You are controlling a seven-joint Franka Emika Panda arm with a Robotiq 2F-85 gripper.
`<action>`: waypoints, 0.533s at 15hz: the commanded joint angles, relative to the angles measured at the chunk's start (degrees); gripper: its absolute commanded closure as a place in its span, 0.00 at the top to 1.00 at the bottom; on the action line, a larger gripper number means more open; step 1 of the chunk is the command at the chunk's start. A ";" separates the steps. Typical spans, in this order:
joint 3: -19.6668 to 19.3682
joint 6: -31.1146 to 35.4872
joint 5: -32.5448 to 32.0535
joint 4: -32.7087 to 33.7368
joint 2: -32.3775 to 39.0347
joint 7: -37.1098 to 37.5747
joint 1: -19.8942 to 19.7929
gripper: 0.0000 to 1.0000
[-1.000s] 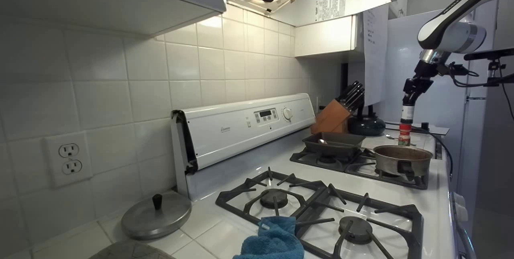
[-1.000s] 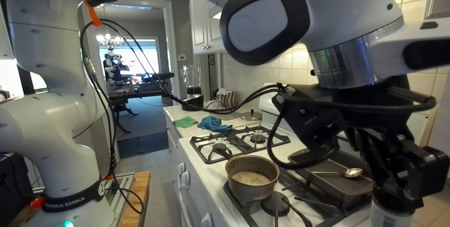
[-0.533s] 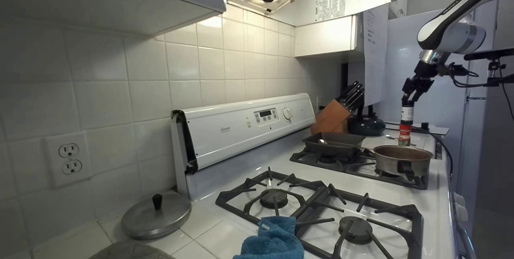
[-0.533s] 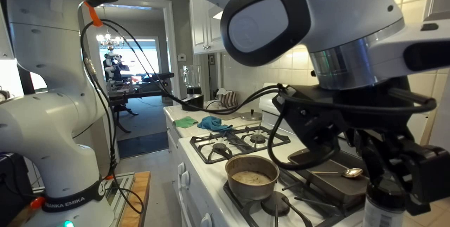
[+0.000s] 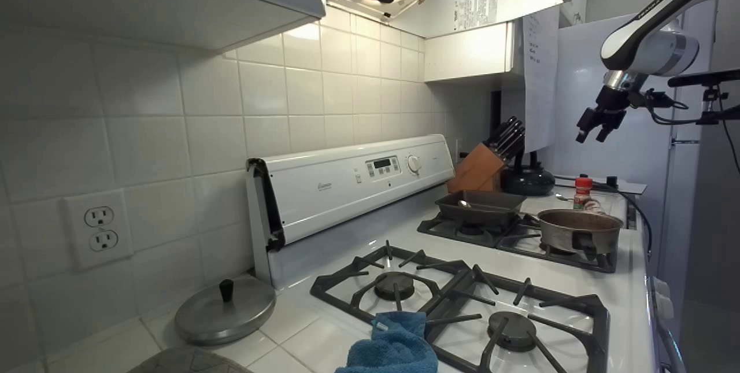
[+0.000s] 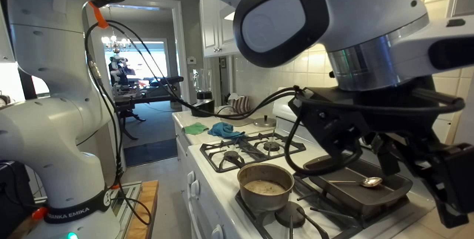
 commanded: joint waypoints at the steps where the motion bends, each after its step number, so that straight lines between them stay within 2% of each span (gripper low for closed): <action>1: -0.14 -0.41 1.24 1.42 0.84 0.55 0.12 1.00; 8: -0.47 -2.69 -0.04 2.43 0.95 4.31 0.35 1.00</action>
